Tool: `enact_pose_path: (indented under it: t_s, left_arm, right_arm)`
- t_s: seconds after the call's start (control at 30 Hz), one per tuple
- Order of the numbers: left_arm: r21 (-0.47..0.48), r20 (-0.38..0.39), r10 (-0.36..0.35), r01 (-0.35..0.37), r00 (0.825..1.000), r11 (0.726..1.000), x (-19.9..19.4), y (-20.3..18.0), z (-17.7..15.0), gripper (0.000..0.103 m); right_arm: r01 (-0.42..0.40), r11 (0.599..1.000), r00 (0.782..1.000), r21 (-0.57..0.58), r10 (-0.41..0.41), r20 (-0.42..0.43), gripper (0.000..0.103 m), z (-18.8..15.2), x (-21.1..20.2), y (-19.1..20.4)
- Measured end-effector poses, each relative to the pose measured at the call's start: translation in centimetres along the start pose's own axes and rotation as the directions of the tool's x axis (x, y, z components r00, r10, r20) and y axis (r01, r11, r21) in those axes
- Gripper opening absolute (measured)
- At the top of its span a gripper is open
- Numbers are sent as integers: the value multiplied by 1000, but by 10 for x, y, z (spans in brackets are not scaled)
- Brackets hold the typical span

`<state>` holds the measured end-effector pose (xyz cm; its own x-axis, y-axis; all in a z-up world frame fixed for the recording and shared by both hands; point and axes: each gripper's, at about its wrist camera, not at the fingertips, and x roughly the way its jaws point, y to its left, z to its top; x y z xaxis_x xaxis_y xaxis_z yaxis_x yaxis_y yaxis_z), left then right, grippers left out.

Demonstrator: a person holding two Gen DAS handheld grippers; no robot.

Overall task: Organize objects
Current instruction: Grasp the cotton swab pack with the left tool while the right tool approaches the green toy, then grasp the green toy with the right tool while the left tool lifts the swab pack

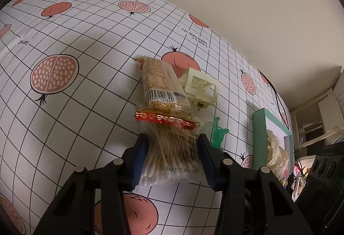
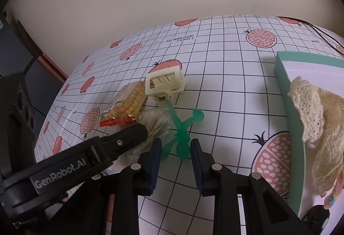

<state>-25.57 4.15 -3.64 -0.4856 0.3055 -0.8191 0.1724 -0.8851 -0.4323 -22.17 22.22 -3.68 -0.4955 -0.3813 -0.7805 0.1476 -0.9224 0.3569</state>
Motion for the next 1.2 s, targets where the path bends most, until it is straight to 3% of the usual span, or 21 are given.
enact_pose_path:
  t_s: [0.33, 0.37, 0.4, 0.8, 0.97, 1.07, 1.2]
  left_arm:
    - [-4, -31, 19, -19, 999, 1000, -9, -3, -10, 45]
    - [-8, -36, 17, -17, 999, 1000, -11, -4, -11, 45]
    - [-11, -40, 16, -16, 999, 1000, -13, -4, -12, 45]
    - [-47, -55, 7, -9, 998, 999, -41, -2, -22, 45]
    - [-91, -56, -4, -1, 998, 996, -46, 3, -19, 45]
    - [-111, -41, -23, 18, 999, 994, -51, 4, -17, 45]
    - [-126, -22, -43, 40, 999, 991, -58, 5, -14, 45]
  right_arm:
    - [9, 1000, 1000, 17, -9, 5, 29, -3, -20, -7]
    - [12, 1000, 1000, 16, -12, 6, 17, -3, -23, -8]
    - [18, 1000, 1000, 15, -18, 7, 15, -3, -25, -8]
    - [36, 999, 999, -10, -36, -4, 15, -6, -39, -5]
    - [37, 999, 999, -5, -37, -8, 16, -7, -36, -5]
    - [50, 999, 999, 8, -50, -9, 27, -7, -34, -8]
    - [51, 998, 999, 24, -51, -17, 31, -7, -28, -11]
